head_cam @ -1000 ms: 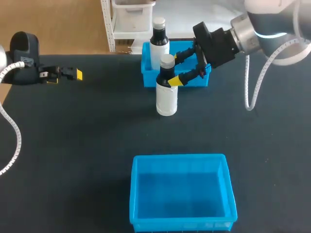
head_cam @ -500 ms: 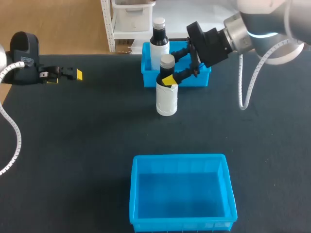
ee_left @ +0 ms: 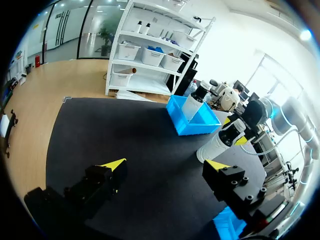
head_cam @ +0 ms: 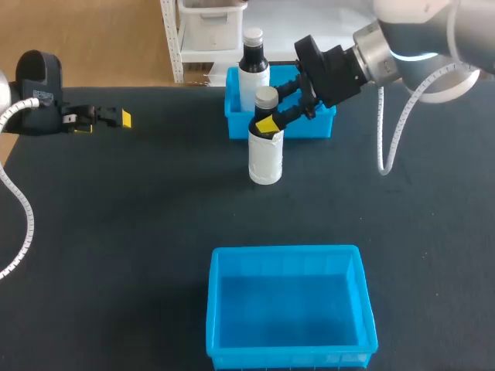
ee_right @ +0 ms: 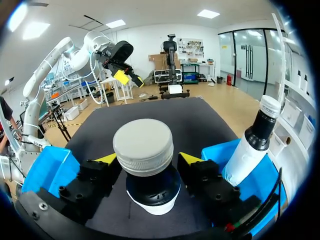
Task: Pick up the bottle, and place it in the far bin if it is heavy, or in the near bin if it is light.
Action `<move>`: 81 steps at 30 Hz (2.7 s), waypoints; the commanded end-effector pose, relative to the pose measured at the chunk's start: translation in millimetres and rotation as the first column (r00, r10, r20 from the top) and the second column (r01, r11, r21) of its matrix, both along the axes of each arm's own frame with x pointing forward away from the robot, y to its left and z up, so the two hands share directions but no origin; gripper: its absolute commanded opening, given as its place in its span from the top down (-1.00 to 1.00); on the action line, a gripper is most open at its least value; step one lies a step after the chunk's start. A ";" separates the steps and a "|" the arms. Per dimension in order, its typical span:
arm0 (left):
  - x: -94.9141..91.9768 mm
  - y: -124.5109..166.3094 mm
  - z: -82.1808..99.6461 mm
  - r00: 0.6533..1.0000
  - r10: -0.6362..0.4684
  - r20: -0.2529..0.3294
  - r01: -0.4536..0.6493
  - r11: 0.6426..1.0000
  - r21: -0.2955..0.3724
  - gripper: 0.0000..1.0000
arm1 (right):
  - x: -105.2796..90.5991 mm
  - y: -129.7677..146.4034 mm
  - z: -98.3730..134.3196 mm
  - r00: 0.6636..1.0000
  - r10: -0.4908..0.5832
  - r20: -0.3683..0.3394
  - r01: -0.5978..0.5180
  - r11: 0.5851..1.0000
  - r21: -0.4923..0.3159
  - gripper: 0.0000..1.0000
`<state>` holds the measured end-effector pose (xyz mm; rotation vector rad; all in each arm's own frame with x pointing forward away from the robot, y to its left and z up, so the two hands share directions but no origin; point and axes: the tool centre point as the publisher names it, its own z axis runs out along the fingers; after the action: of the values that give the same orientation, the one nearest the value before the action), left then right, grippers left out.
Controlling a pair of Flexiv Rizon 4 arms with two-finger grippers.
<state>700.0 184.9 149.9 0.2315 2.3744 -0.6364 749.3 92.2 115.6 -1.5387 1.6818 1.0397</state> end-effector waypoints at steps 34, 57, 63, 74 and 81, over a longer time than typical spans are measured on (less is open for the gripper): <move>0.0 0.0 0.0 1.000 0.000 0.000 0.000 1.000 0.000 -1.00 | -1.7 -116.2 57.0 0.978 -0.206 0.039 0.207 0.978 -0.014 1.00; 0.0 0.0 0.0 1.000 0.000 0.000 0.000 1.000 0.000 -1.00 | -100.5 -213.3 156.4 0.941 -0.332 0.072 0.335 0.942 -0.034 1.00; 0.0 0.0 0.0 1.000 0.000 0.000 0.000 1.000 0.000 -1.00 | -148.3 -186.5 172.0 0.959 -0.271 0.077 0.275 0.960 -0.046 1.00; 0.0 0.0 0.0 1.000 0.000 0.000 0.000 1.000 0.000 -1.00 | -231.4 -97.3 171.8 0.992 -0.080 0.097 0.084 0.996 -0.028 1.00; 0.0 0.0 0.0 1.000 0.000 0.000 0.000 1.000 0.000 -1.00 | -267.7 -45.5 149.0 0.991 0.089 0.101 -0.089 0.996 -0.004 1.00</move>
<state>700.0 185.0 149.9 0.2314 2.3744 -0.6364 486.8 23.4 279.9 -1.6627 1.5627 1.0103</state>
